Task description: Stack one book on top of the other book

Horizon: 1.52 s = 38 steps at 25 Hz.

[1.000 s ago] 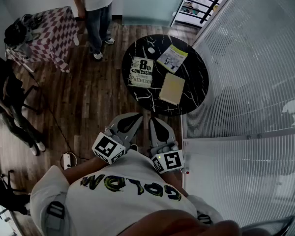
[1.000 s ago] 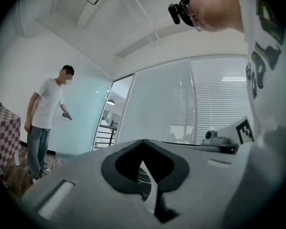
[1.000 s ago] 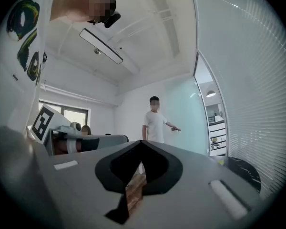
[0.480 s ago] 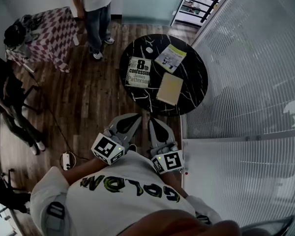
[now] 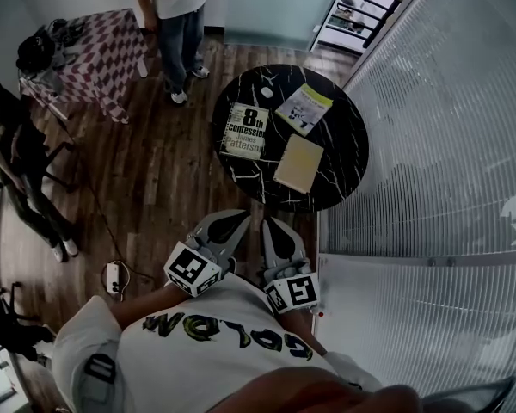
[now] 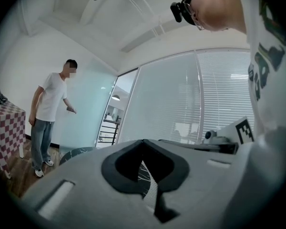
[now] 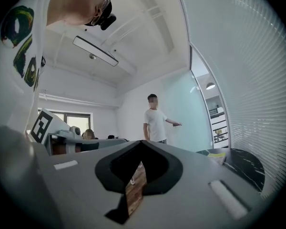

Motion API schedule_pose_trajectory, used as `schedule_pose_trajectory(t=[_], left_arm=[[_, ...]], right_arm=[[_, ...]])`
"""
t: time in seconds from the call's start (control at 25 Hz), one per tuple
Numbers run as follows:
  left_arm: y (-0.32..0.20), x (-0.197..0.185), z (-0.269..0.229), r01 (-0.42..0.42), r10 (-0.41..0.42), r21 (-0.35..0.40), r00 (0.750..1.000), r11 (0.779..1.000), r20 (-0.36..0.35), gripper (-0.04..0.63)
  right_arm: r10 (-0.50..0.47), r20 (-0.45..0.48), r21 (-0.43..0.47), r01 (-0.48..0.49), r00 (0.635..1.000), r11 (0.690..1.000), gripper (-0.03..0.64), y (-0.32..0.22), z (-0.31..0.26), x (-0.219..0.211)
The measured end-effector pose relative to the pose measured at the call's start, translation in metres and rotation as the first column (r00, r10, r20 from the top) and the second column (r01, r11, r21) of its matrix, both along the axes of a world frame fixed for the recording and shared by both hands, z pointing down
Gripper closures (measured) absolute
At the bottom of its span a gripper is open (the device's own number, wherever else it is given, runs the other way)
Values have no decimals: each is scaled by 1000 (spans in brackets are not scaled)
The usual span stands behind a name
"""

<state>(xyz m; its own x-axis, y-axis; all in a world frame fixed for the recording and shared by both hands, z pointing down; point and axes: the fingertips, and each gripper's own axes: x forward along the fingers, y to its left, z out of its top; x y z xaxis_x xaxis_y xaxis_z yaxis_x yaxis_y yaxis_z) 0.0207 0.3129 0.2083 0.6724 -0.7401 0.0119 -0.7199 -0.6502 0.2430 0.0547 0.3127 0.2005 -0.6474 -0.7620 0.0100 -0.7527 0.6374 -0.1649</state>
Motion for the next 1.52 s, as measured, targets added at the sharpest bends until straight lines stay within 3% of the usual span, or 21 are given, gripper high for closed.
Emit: schedule_pose_trajectory(t=[0.48, 1.12, 1.52], left_arm=[[-67, -28, 8, 68, -68, -2, 998, 998, -16, 592], [-199, -78, -2, -12, 12, 12, 1000, 1000, -25, 592], [-240, -104, 6, -39, 39, -4, 999, 999, -15, 592]], right_arm=[[-48, -9, 2, 48, 999, 999, 614, -64, 5, -21], [-1, -39, 10, 1, 999, 1000, 614, -195, -5, -78], [30, -40, -9, -30, 999, 1000, 614, -236, 3, -101]])
